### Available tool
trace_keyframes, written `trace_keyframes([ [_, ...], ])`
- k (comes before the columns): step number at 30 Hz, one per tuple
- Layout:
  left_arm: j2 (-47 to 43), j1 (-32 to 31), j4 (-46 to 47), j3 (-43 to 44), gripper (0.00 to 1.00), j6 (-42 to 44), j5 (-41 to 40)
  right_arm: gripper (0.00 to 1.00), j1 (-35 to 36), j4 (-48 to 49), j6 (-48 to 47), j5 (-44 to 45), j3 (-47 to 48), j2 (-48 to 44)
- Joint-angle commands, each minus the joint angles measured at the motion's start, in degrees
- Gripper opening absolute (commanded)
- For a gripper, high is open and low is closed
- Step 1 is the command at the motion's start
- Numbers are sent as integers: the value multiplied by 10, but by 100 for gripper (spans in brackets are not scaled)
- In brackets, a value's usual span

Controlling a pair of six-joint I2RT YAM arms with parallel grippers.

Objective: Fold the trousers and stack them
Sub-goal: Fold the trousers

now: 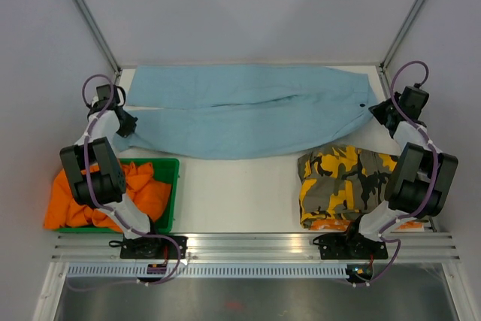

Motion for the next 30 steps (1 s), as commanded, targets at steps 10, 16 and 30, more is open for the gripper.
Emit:
trace_keyframes([
  [10,-79,-3,51,85,2,57,42,0,-1,18,-7,-24,67,-14],
  [16,-44,-3,75,154,2,57,51,0,-1,38,-3,-47,153,41],
  [30,200,-12,114,407,2,-12,61,0,6,118,38,-165,482,339],
])
